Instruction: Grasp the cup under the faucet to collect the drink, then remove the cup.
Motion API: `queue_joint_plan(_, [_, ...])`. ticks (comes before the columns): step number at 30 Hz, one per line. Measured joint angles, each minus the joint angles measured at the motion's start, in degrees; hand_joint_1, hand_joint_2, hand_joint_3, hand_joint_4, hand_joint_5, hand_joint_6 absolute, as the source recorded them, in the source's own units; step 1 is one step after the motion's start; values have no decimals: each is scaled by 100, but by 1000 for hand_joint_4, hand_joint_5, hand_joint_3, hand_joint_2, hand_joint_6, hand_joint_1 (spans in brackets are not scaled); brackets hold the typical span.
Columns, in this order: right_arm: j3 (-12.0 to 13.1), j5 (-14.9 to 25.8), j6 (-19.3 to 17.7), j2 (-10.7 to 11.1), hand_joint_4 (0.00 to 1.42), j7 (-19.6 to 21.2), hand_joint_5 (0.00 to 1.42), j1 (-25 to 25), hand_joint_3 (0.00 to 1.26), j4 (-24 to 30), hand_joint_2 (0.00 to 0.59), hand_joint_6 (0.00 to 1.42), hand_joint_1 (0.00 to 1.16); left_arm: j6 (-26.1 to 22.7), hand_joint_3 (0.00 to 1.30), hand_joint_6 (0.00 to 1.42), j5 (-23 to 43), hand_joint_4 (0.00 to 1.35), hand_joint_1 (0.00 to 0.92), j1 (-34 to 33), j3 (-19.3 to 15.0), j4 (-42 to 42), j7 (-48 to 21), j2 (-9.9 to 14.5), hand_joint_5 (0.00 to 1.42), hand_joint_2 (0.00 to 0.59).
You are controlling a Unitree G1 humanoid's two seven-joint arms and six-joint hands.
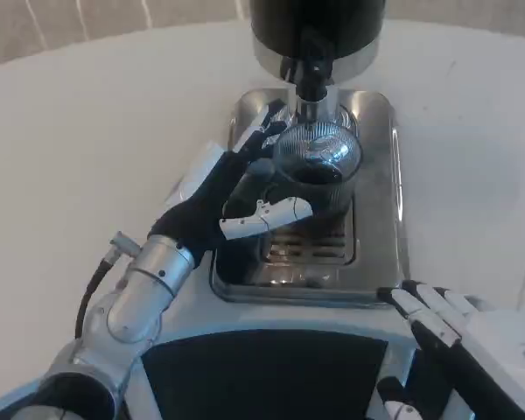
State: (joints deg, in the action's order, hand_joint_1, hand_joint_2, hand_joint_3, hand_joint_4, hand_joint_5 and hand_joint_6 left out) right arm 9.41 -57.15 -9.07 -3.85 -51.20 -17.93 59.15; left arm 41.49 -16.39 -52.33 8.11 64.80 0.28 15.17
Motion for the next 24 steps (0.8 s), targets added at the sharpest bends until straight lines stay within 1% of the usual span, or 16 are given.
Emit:
queue_joint_plan(4, [-144,-162,127,18,0,-41,0,112,54,0,514,0,234,43,0,236,4,53,382,0,1,3,-22,8,207,54])
queue_joint_plan(11, [-437,-395,521,37,0,-193,0,379,54,2,514,0,228,248,0,241,1,60,382,4,25,3,-225,21,213,54])
queue_joint_plan(17, [-608,-494,713,36,0,-191,0,341,54,1,514,0,225,346,0,262,1,84,382,6,39,2,-310,25,237,54])
queue_joint_plan(24, [-763,-561,735,31,0,-175,0,193,57,2,521,0,225,354,0,268,1,86,382,5,50,10,-312,23,242,54])
